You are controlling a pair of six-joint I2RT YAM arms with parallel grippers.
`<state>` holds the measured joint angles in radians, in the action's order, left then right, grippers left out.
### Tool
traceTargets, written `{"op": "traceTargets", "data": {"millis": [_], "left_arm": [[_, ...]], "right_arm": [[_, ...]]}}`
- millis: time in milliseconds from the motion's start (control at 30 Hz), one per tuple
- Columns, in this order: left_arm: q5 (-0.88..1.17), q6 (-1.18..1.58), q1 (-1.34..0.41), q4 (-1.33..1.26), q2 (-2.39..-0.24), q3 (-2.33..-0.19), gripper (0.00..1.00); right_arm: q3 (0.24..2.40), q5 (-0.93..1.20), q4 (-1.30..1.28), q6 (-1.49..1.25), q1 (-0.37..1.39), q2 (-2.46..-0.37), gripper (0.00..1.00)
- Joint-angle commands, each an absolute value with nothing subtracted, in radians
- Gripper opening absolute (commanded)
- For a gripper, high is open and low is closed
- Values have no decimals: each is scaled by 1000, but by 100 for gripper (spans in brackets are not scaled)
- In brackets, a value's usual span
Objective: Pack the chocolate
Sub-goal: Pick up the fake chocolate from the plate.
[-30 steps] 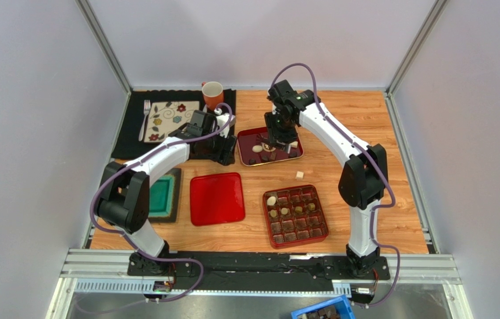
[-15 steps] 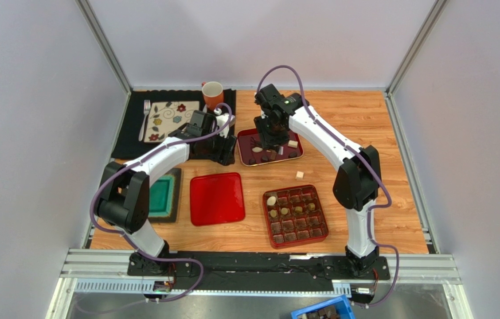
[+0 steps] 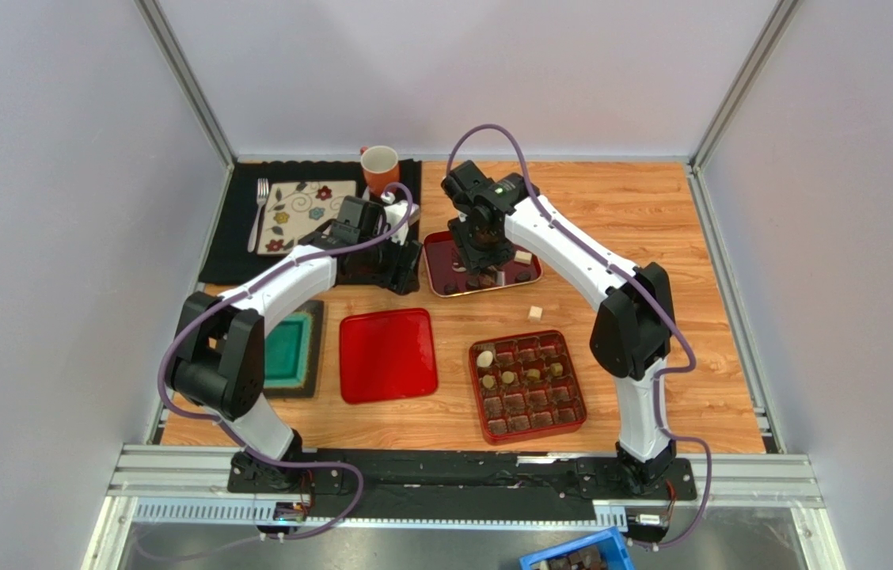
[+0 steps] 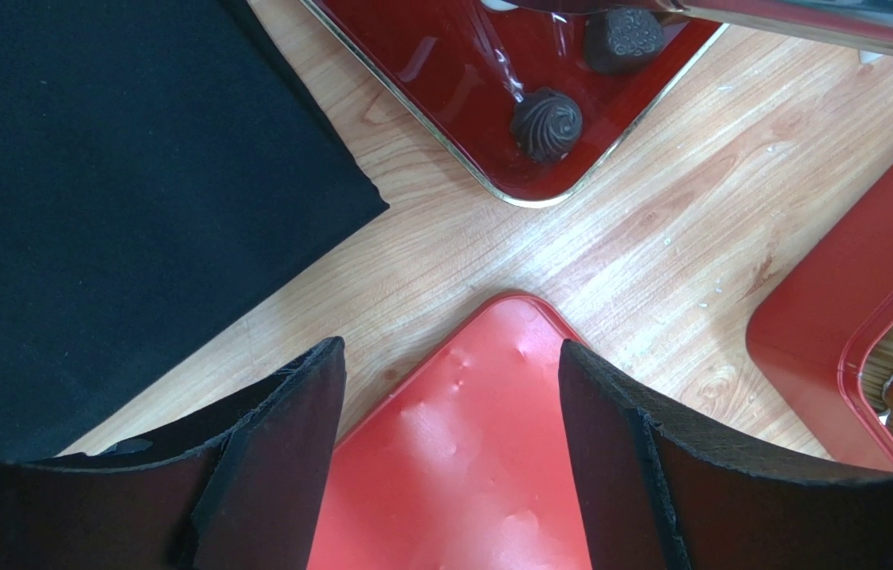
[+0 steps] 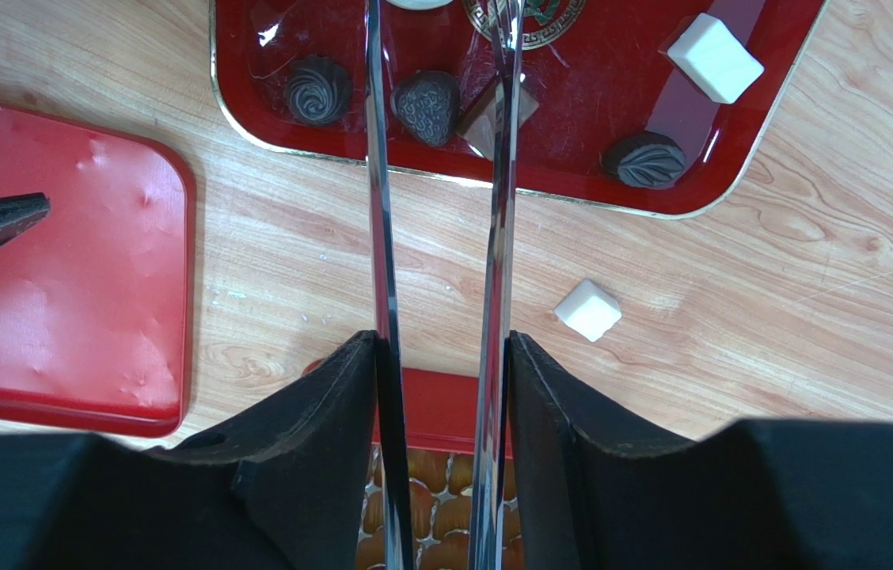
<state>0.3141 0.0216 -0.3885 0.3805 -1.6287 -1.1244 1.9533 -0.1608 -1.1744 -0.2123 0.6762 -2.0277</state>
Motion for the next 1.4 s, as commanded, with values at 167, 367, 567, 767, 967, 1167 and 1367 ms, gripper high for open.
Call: {"op": "traceTargets", "data": {"millis": [167,367,567,767,967,1167,1367], "left_arm": [[341,34,-379,360,-1586,-1120,75],[345,35,-377,362,-1586,-1121,75],[342,34,-376,360,-1583,-1120,75],[342,35,-374,360,-1578,-1121,75],[344,37,-374,362,-1582,-1120,75],[339,34,-373,362,-1580,-1114,75],[339,34,-373,362,-1582,-1115,75]], "right_arm": [[1977,-190,-1189,-199,701,-2043,45],[1988,-198,-1203,-196,713,-2052,45],[1988,-199,-1203,-202,712,-2042,42],[1997,-198,-1210,-209,709,-2025,38],[2000,-210,-1216,-210,707,-2010,34],[2049,-218,-1235,-213,703,-1971,33],[2028,-219,-1269,-221,701,-1898,32]]}}
